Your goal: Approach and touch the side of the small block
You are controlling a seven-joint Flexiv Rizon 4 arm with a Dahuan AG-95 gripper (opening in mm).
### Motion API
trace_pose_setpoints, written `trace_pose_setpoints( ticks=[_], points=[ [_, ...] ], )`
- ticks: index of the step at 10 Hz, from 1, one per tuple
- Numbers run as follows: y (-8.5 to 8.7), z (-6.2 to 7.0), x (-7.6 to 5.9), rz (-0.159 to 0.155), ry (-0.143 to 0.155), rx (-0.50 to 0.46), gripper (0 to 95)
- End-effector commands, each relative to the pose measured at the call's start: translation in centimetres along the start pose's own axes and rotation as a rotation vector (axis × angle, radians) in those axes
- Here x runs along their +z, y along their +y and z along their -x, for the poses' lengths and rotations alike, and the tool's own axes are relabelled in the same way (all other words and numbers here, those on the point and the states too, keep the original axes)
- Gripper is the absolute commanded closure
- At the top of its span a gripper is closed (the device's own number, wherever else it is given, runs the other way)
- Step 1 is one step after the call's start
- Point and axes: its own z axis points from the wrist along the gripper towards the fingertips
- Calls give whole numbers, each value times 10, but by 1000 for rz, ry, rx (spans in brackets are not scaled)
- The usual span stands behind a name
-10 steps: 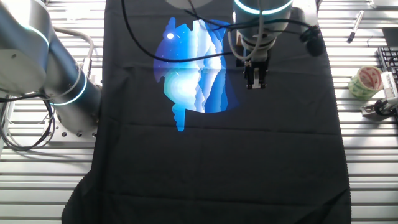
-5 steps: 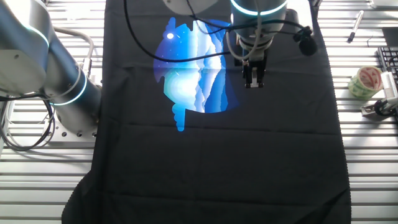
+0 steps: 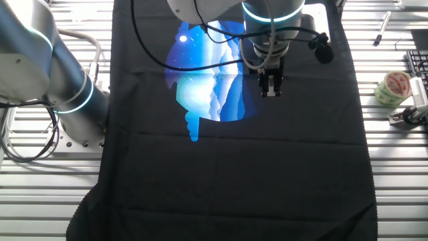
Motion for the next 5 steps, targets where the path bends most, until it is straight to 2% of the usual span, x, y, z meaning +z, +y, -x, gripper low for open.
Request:
trace_pose_setpoints(
  ticks=[1, 5],
  points=[
    [3, 0, 1, 0, 2, 7, 950],
    [6, -1, 8, -9, -7, 6, 950]
  ],
)
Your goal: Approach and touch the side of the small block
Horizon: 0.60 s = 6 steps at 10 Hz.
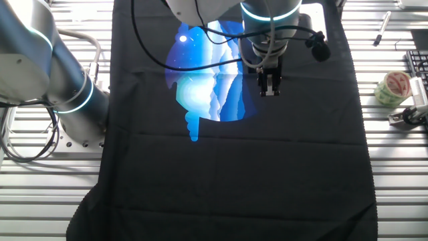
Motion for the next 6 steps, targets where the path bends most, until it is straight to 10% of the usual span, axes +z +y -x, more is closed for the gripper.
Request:
trace_pose_setpoints(
  ticks=[1, 6],
  points=[
    [0, 0, 2, -10, -5, 3, 950],
    [8, 0, 6, -15, -6, 10, 950]
  ],
)
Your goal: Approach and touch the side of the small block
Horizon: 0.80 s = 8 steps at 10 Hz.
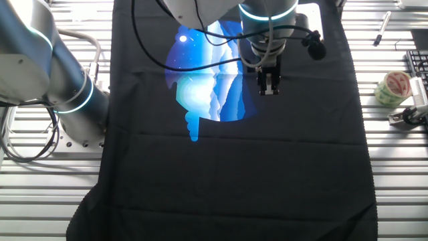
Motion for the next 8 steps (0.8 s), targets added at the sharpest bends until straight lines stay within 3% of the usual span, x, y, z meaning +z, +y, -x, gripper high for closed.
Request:
trace_pose_setpoints(
  ticks=[1, 6, 7, 8],
  points=[
    [4, 1, 1, -7, -3, 7, 950],
    [8, 1, 1, -14, 3, -8, 950],
    [8, 1, 1, -13, 13, -7, 950],
    [8, 1, 1, -12, 46, -6, 950]
  ],
)
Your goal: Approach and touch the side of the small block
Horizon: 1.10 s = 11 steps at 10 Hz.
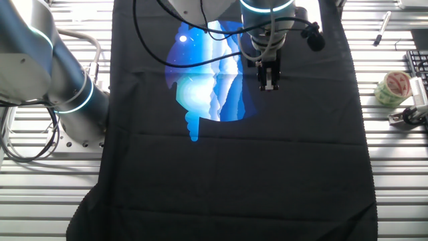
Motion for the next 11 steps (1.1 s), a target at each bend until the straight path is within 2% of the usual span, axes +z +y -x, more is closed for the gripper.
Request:
trace_pose_setpoints(
  ticks=[1, 3, 11],
  points=[
    [2, 1, 0, 2, 46, 4, 950],
    [2, 1, 0, 10, 64, -1, 950],
    [2, 1, 1, 5, 59, 9, 950]
  ],
)
